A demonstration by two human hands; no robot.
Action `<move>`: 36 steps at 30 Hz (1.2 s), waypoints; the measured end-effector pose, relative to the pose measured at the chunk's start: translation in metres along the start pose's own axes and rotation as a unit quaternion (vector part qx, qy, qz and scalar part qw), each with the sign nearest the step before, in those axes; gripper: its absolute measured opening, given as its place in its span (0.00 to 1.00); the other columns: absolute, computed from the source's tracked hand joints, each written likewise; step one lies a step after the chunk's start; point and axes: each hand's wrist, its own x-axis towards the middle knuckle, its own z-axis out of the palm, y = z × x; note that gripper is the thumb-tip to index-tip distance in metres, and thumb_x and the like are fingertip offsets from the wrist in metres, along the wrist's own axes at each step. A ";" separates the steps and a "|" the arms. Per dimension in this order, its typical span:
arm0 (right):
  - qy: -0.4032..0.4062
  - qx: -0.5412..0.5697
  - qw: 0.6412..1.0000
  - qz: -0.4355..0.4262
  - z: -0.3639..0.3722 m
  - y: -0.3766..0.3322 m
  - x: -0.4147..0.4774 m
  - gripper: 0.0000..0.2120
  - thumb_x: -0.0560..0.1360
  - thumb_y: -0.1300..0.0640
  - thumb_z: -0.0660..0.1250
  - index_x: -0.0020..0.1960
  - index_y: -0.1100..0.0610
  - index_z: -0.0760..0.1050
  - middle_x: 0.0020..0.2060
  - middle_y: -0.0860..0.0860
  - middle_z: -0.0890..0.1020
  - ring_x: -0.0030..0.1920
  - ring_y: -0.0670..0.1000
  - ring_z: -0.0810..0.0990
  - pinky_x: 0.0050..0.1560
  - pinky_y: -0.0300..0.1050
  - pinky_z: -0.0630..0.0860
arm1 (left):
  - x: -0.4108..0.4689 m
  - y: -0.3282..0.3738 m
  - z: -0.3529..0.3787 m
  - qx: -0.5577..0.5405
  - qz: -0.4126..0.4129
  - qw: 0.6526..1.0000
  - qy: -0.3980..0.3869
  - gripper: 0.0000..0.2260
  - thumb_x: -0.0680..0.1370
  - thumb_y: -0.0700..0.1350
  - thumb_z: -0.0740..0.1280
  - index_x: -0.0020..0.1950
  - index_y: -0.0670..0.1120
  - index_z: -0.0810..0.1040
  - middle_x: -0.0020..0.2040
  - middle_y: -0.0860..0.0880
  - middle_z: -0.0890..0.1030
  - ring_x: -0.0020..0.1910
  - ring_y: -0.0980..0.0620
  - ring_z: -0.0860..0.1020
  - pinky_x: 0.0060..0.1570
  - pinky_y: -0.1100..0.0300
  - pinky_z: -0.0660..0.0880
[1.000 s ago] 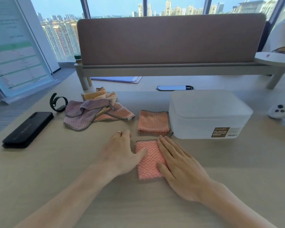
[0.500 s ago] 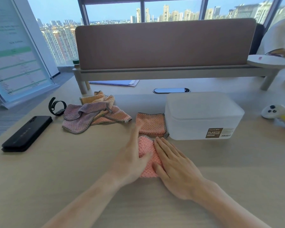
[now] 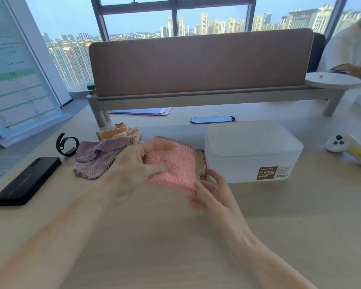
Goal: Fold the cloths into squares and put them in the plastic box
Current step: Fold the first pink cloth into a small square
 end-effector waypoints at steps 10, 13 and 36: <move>0.016 -0.110 0.993 -0.035 -0.002 0.017 0.012 0.26 0.77 0.52 0.71 0.67 0.32 0.64 0.61 0.39 0.80 0.50 0.46 0.85 0.52 0.41 0.79 | 0.104 0.014 0.010 -0.123 0.005 0.992 -0.029 0.19 0.79 0.30 0.66 0.67 0.45 0.80 0.56 0.39 0.78 0.36 0.50 0.81 0.33 0.64 0.81; 0.005 -0.165 0.985 -0.056 -0.010 0.030 0.008 0.28 0.77 0.59 0.72 0.69 0.38 0.67 0.60 0.40 0.81 0.48 0.46 0.86 0.48 0.40 0.81 | 0.116 -0.024 0.019 -0.089 -0.068 0.993 -0.033 0.19 0.79 0.28 0.66 0.66 0.45 0.80 0.48 0.41 0.82 0.33 0.50 0.80 0.30 0.63 0.80; 0.002 -0.266 0.960 -0.089 -0.007 0.036 0.011 0.26 0.75 0.56 0.73 0.67 0.38 0.70 0.58 0.32 0.78 0.46 0.41 0.84 0.37 0.42 0.81 | 0.123 -0.033 0.012 -0.292 -0.106 0.949 -0.062 0.18 0.80 0.28 0.61 0.66 0.41 0.79 0.54 0.39 0.82 0.35 0.53 0.80 0.30 0.66 0.80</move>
